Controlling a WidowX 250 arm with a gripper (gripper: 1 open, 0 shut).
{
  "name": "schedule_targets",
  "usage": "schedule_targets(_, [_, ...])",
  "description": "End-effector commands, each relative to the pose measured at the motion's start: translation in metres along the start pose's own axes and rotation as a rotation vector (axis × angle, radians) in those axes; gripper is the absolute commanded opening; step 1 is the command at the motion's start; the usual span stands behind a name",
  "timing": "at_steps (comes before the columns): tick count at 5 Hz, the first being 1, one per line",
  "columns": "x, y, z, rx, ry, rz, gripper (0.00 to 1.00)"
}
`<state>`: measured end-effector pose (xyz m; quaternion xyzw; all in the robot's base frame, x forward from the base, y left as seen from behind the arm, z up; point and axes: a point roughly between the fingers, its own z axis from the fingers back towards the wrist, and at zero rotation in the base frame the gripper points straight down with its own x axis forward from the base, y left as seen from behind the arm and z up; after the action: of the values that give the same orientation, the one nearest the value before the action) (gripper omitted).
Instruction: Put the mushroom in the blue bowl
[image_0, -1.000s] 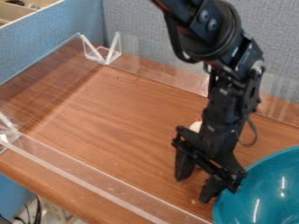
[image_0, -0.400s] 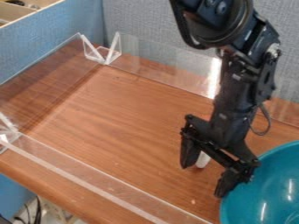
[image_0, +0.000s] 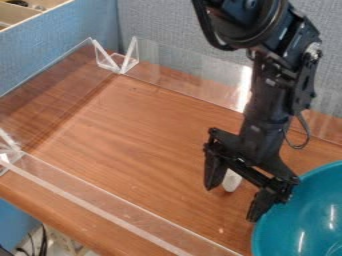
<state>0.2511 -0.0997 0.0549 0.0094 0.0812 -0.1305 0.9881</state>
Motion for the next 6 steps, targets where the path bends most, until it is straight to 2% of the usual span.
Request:
schedule_targets(1, [0.011,0.007,0.027,0.000,-0.087,-0.016,1.00])
schedule_targets(2, [0.014,0.011,0.029,0.006,-0.086,-0.037,1.00])
schedule_targets(4, [0.026,-0.012,0.024,0.008,-0.089,-0.064,1.00])
schedule_targets(6, [0.028,-0.016,0.007,0.014,-0.083,-0.109,1.00])
